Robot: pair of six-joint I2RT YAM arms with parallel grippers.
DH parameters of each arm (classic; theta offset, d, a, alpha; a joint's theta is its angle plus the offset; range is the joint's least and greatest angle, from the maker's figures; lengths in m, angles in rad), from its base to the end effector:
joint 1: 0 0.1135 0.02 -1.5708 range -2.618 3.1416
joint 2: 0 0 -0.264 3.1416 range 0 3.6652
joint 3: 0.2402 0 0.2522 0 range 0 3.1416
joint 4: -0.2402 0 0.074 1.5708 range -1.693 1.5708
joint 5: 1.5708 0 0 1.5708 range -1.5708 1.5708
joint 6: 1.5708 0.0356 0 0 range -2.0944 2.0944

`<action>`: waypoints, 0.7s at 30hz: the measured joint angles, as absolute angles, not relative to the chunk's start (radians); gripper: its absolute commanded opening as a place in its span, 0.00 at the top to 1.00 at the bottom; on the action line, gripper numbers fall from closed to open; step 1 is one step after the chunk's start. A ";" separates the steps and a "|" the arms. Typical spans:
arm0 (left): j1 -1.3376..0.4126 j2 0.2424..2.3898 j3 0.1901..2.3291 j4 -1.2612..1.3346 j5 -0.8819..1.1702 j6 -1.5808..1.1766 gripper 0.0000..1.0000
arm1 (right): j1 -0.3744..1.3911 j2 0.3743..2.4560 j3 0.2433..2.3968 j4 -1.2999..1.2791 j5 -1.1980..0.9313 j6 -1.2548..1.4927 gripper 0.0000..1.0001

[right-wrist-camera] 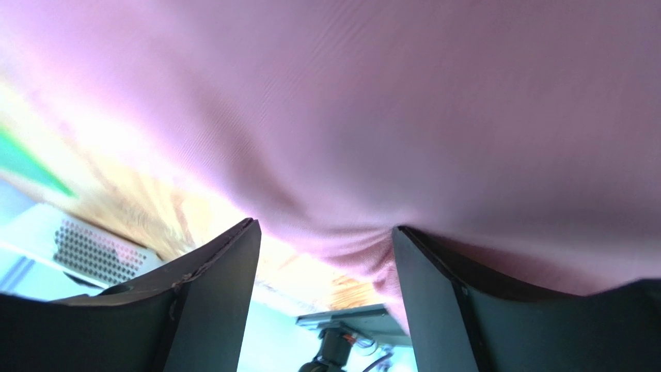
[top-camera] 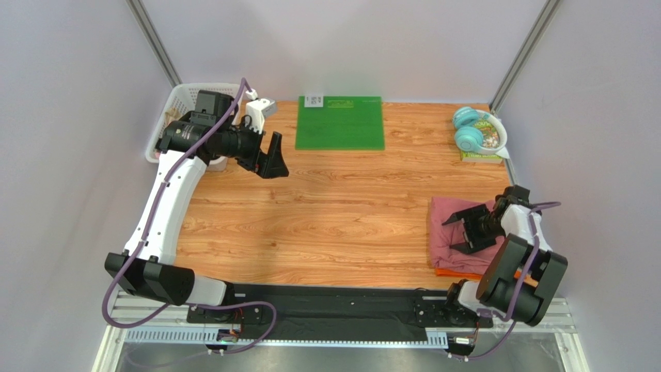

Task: Fold and stack the t-shirts
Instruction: Put the neatly folded tshirt into the corner of the board with the right arm

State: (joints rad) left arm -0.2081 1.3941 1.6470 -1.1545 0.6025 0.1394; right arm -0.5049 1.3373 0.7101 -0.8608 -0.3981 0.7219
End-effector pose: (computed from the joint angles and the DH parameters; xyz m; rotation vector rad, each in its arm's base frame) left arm 0.2501 -0.0734 0.4117 0.6674 2.3092 -0.7706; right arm 0.1829 -0.0853 0.1687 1.7294 2.5007 0.6233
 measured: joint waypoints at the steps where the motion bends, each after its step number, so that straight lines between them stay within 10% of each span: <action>1: -0.208 1.391 1.647 -1.158 0.599 0.140 0.00 | -0.505 1.300 0.724 -0.878 -0.401 0.713 0.29; 12: -0.208 1.335 1.599 -1.094 0.514 0.114 0.00 | -0.374 0.905 1.092 -0.863 -0.404 0.633 0.09; 21: -0.208 1.226 1.457 -0.979 0.322 0.073 0.00 | -0.066 0.965 1.035 -0.764 -0.367 0.552 0.00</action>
State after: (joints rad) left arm -0.2081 1.2263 1.4567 -0.9791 0.3218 0.0731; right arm -0.0658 0.9649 1.0348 -0.7643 -0.3668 0.5522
